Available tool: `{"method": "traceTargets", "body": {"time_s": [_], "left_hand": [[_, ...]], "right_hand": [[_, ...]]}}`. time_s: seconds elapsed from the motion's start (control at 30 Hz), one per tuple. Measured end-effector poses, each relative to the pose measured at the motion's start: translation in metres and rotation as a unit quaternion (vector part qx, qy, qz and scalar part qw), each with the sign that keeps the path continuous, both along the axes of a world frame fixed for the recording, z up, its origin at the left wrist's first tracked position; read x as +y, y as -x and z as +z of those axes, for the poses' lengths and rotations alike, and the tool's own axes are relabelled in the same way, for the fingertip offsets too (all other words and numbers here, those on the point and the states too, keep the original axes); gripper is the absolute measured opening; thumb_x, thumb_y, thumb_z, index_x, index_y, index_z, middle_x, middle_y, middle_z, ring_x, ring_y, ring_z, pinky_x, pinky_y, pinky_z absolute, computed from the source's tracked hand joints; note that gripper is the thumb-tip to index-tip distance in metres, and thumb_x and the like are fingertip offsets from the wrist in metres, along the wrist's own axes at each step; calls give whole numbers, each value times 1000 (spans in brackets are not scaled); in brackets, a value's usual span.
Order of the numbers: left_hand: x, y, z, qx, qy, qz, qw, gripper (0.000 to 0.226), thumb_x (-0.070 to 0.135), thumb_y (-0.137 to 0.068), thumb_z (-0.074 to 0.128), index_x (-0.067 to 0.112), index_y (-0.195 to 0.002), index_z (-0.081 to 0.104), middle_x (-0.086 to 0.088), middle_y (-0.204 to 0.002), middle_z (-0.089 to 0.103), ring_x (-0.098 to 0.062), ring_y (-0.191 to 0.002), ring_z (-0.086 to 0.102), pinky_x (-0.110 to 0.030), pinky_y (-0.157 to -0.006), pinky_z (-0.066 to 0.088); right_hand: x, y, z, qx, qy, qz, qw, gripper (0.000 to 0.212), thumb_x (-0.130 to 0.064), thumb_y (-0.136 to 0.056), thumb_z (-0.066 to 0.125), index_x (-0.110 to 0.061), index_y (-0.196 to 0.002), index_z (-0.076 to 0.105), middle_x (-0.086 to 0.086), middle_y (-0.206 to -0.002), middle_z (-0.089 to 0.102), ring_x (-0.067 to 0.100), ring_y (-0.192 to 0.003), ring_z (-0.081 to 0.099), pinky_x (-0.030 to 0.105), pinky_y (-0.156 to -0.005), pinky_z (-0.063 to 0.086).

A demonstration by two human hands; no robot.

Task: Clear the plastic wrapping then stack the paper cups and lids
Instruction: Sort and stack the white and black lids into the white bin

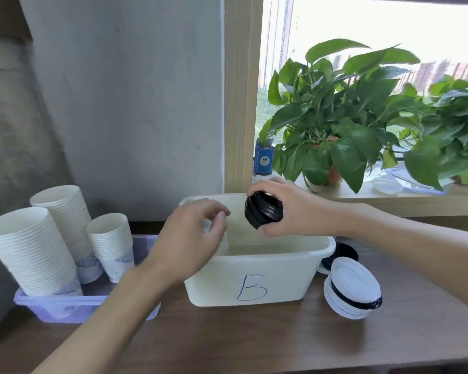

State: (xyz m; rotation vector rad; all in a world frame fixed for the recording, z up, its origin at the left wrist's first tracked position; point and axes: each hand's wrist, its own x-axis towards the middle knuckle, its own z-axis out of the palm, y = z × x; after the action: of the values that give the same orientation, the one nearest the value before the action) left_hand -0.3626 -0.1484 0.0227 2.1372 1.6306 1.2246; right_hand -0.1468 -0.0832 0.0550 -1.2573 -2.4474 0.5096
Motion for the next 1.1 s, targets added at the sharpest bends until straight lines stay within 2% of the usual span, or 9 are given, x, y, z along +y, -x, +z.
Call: {"method": "traceTargets", "body": {"time_s": [0.07,0.2,0.27,0.33,0.43,0.63,0.87,1.03,1.1], "left_hand": [[-22,-3,1,-58,5,-8,998,20,16,-95,55,23,-90,73,15,-79,71,0,-76,60,-11,-66,43],[-61,-10,-10,-219,81,-51,971,17,26,-97,56,24,-93,71,5,-81,71,-12,-70,66,-30,-67,51],[-77,-12,-18,-351,156,-93,918,19,31,-99,55,17,-102,68,-7,-90,69,-21,-74,69,-38,-68,54],[-90,-12,-29,-463,250,-161,835,36,43,-97,54,14,-117,64,-14,-104,69,-30,-82,69,-45,-76,57],[-108,-10,-49,-503,292,-244,776,53,46,-91,53,13,-132,54,-19,-127,64,-32,-91,67,-46,-82,59],[-125,-7,-84,-493,309,-237,778,49,40,-96,54,12,-135,48,-12,-121,67,-21,-91,65,-37,-78,56],[-120,-10,-99,-478,369,-222,765,56,48,-91,56,15,-135,51,-17,-127,63,-28,-102,62,-39,-77,55],[-106,-12,-109,-449,333,-150,815,47,29,-82,65,14,-126,56,-12,-115,70,-26,-102,70,-46,-86,57],[-100,-10,-113,-433,315,-116,836,41,23,-78,58,16,-118,60,-11,-111,71,-26,-96,69,-52,-89,56]], "right_hand": [[-24,1,9,37,-9,18,999,59,-39,-67,75,-52,-115,44,-6,-118,44,17,-111,46,41,-95,48],[-75,10,13,75,-25,46,996,59,-39,-71,77,-50,-119,44,-10,-121,45,12,-114,45,36,-96,46],[-99,15,7,80,-43,65,994,59,-36,-72,78,-48,-120,45,-11,-123,47,6,-115,43,26,-94,42],[-121,20,-3,79,-32,77,993,60,-33,-73,78,-48,-122,45,-13,-123,46,2,-116,41,20,-94,38],[-144,29,-25,63,-15,94,993,64,-32,-74,78,-45,-128,44,-13,-123,43,7,-119,42,25,-100,38],[-160,33,-70,115,30,44,992,82,-43,-70,82,-39,-138,36,-15,-135,37,4,-128,35,28,-108,33],[-153,43,-113,133,18,8,991,108,-60,-54,81,-36,-143,24,-10,-131,34,12,-129,28,36,-112,30],[-148,48,-128,142,56,16,988,116,-45,-59,87,-34,-149,14,-16,-141,25,6,-134,21,26,-112,24],[-146,46,-135,199,106,8,974,104,-45,-68,81,-37,-148,15,-18,-144,26,-4,-136,21,20,-112,22]]}}
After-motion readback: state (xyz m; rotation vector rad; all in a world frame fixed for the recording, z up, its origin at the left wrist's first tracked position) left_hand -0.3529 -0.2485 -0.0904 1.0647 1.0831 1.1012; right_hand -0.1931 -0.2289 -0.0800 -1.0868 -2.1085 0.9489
